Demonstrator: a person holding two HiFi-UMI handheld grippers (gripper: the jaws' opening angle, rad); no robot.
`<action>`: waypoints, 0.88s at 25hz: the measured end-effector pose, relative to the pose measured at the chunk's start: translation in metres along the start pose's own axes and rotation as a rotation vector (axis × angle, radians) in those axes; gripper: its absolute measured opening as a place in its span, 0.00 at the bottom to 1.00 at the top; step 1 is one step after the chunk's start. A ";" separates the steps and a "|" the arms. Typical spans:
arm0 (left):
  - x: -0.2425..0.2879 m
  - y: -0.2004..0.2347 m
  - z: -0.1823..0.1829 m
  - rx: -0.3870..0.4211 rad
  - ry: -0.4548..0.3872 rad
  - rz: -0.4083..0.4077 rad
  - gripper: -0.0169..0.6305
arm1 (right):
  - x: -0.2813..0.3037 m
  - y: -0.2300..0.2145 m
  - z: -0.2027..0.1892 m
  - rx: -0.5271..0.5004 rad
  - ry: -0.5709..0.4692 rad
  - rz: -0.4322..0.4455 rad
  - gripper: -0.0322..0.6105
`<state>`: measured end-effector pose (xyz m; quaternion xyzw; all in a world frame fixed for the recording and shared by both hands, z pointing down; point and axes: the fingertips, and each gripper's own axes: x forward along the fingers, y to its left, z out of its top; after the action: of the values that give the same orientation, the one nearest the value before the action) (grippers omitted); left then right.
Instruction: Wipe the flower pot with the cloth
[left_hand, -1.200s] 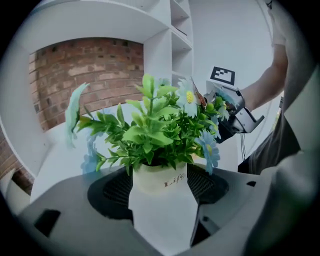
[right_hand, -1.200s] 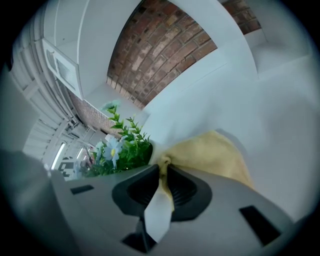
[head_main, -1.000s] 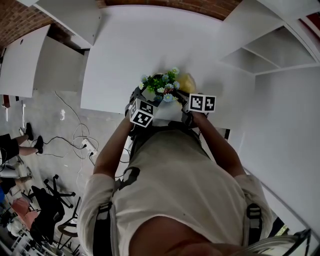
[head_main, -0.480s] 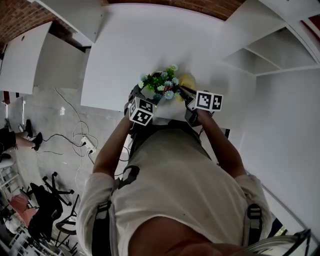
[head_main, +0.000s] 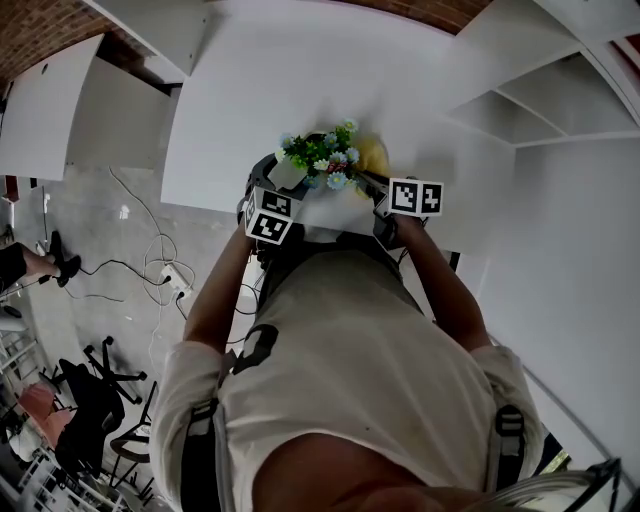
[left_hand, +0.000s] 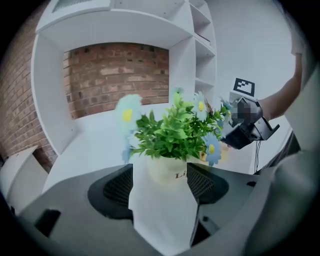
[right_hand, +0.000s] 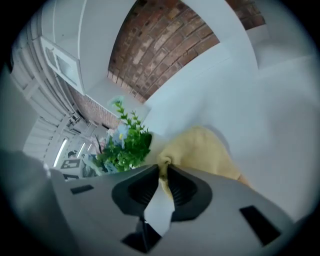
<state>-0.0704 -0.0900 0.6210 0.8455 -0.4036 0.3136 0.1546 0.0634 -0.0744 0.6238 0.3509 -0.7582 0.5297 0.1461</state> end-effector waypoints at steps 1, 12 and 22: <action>-0.009 0.008 0.000 -0.021 -0.012 0.019 0.55 | -0.009 -0.002 0.011 -0.001 -0.028 -0.010 0.15; -0.080 0.029 0.023 -0.133 -0.140 0.023 0.48 | -0.085 -0.018 0.067 -0.386 -0.093 -0.333 0.16; -0.092 0.032 0.011 -0.216 -0.163 0.038 0.07 | -0.062 -0.068 0.021 -0.375 0.040 -0.520 0.51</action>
<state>-0.1347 -0.0616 0.5532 0.8389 -0.4622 0.2014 0.2053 0.1573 -0.0836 0.6264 0.4894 -0.7244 0.3327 0.3536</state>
